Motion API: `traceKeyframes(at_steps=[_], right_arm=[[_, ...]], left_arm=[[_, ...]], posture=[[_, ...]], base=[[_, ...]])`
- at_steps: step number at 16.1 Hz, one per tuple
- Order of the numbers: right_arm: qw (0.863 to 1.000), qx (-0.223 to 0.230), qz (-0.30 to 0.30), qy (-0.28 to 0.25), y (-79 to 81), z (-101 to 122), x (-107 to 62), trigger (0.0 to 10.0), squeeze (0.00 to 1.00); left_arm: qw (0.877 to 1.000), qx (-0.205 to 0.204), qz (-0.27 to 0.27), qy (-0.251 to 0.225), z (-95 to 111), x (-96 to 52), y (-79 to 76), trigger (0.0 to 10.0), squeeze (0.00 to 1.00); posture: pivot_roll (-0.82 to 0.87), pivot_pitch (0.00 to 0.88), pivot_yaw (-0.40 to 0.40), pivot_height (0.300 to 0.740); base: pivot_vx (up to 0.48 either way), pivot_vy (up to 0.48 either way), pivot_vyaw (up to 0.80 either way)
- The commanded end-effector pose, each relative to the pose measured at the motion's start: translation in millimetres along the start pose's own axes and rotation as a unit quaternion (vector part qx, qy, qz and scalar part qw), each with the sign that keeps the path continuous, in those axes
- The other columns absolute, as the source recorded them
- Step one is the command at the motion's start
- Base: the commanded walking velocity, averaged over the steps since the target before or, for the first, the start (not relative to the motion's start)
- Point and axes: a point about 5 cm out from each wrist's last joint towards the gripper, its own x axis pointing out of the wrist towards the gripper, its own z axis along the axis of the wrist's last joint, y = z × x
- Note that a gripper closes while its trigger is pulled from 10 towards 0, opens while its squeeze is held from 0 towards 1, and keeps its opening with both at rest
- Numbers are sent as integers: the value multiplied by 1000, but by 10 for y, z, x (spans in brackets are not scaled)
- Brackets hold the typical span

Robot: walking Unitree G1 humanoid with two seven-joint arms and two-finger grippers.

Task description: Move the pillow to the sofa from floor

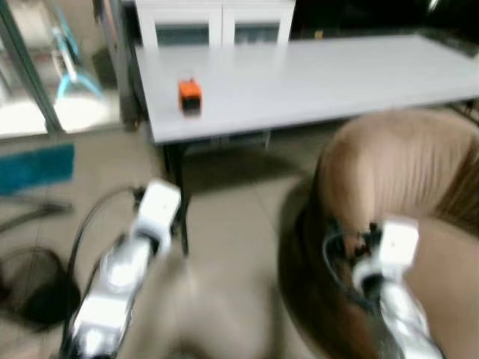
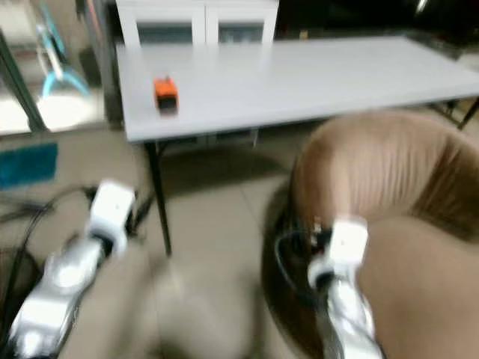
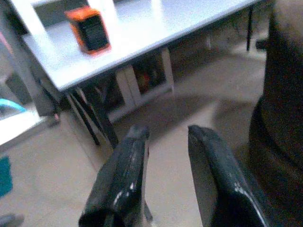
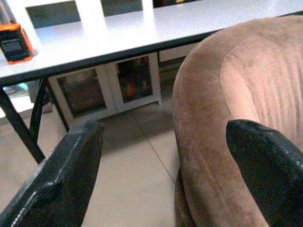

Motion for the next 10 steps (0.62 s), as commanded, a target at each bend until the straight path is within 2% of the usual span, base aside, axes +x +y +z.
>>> traceKeyframes(at_steps=[1, 10], right_arm=[[1000, 6, -7, 5, -22, -9, -22, 10000, 0], [1000, 4, -14, 9, -39, -2, -13, 10000, 0]], left_arm=[[1000, 3, 1, -1, 36, 4, 8, 10000, 0], [1000, 12, 3, -19, 139, 22, 14, 10000, 0]], posture=[[11, 0, -24, 740], [6, 0, -24, 740]], base=[[0, 0, -744], [0, 0, -742]])
